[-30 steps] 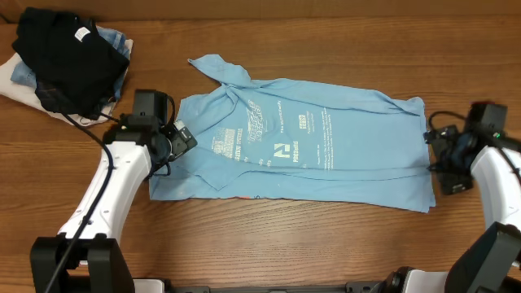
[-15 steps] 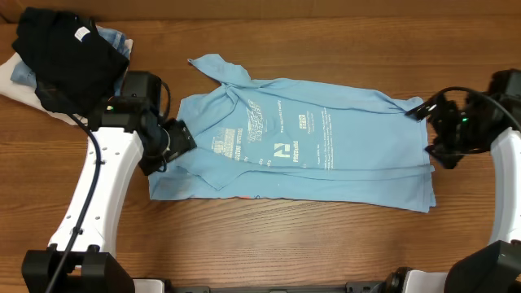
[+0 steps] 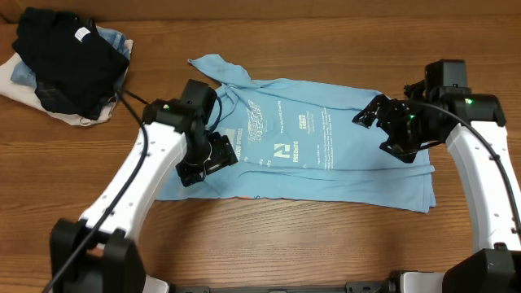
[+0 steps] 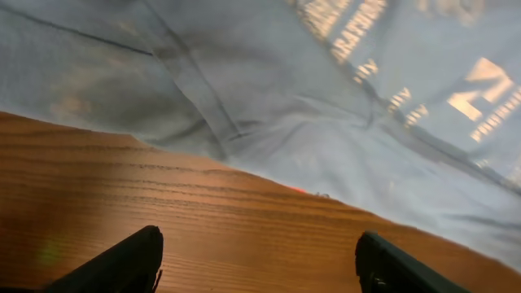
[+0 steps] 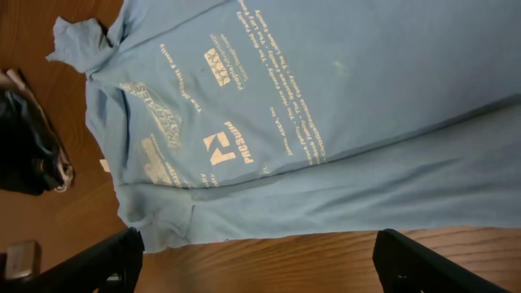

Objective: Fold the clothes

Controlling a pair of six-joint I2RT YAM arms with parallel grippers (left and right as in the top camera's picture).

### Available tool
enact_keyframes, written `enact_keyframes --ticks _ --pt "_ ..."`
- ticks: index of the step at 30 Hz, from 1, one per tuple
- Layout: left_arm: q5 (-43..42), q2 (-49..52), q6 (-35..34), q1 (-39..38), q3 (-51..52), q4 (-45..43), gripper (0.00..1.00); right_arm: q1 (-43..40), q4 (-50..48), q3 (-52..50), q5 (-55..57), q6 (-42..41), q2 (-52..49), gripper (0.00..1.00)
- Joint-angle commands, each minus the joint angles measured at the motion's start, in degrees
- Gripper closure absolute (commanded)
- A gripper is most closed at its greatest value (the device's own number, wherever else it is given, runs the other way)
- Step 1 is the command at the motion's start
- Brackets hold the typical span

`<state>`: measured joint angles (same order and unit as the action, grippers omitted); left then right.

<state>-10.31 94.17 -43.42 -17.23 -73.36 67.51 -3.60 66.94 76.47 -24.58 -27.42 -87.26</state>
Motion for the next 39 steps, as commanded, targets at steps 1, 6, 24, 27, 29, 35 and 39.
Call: enact_keyframes --ticks 1,6,24,27,29,35,39 --pt "0.59 4.35 -7.65 -0.07 -0.17 -0.39 0.23 0.22 -0.20 0.74 2.54 -1.77 0.61 0.05" --pt "0.70 10.34 -9.35 -0.04 -0.17 -2.73 0.28 0.22 -0.04 0.74 4.90 -1.75 0.61 0.04" --pt "7.82 14.53 -14.14 0.20 1.57 -7.21 0.30 0.22 0.31 0.74 6.58 -1.73 0.61 0.04" --pt "7.80 14.53 -14.05 0.79 3.28 -9.11 0.31 0.22 0.33 0.74 6.58 -1.73 0.61 0.04" --pt "8.04 14.53 -14.05 1.53 4.28 -9.53 0.32 0.22 0.39 0.74 6.60 -1.73 0.61 0.04" --pt "8.39 14.53 -12.50 3.26 6.93 -12.55 0.35 0.22 0.46 0.74 6.58 -1.75 0.61 0.04" --pt "8.37 14.53 -11.82 3.17 7.41 -13.38 0.34 0.22 0.44 0.74 6.58 -1.75 0.61 0.04"
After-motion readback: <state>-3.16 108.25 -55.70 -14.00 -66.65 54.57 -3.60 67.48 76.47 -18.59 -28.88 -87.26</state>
